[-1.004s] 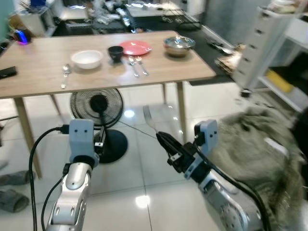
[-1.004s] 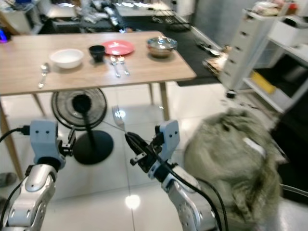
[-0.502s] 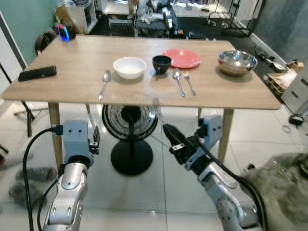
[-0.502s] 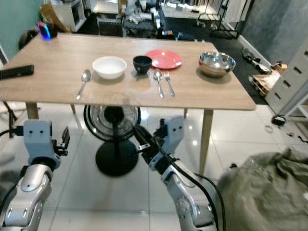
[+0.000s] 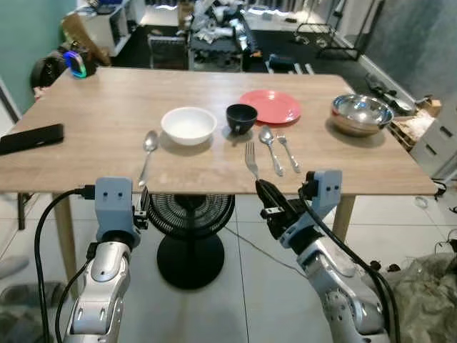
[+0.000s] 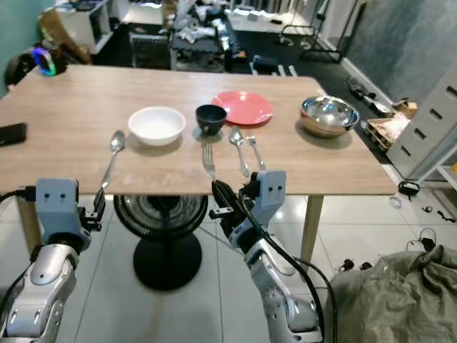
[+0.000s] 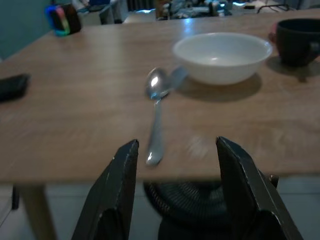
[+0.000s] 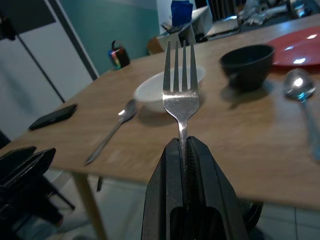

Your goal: Setting the table

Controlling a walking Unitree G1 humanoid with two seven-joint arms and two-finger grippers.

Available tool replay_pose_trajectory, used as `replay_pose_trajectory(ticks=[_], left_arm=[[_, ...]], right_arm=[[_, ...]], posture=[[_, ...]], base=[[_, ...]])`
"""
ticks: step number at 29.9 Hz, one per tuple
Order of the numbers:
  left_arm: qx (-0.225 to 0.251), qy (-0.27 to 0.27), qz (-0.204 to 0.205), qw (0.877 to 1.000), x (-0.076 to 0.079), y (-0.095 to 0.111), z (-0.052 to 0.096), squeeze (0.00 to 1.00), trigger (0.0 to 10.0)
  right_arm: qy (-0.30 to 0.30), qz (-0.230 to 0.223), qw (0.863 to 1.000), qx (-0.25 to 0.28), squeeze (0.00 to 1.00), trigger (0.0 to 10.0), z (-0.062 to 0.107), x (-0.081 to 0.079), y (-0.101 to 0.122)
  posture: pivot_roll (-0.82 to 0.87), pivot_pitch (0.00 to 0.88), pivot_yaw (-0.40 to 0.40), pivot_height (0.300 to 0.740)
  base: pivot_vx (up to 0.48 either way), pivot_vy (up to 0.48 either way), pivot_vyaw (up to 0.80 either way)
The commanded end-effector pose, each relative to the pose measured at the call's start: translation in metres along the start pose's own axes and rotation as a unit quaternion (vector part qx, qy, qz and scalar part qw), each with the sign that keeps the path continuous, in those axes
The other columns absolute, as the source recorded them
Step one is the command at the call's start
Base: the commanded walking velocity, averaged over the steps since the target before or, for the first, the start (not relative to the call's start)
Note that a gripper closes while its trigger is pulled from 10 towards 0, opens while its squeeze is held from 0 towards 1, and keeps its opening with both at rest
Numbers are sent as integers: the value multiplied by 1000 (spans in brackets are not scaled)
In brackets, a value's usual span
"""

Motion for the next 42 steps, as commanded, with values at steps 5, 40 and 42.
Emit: replay_pose_trajectory(ticks=[5,40,42], left_arm=[[2,-9,-10,1000,4,1,1,0,10000],[91,-92,-95,987,-17,37,18,0,10000],[90,-95,-95,987,-16,37,20,0,10000]], right_arm=[[-12,6,1000,5,0,10000,2,5,2],[-88,-42,985,-143,0,10000,-23,-5,-80],[-102,-39,984,-140,0,10000,-27,-2,-81]], posture=[[-54,0,70,740],[23,0,28,740],[29,0,24,740]], base=[[480,0,0],[110,0,0],[0,0,0]])
Point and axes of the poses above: a point about 5 cm out from each wrist's last joint towards the gripper, its own z axis pointing back from the gripper into the wrist, its own y axis along the axis of the wrist's last joint, x = y × z, the point moved 2 cm from there along -z, pointing out of the wrist towards the gripper, and after that the axes turned 14 degrees about -z, right-handed, at the moved point
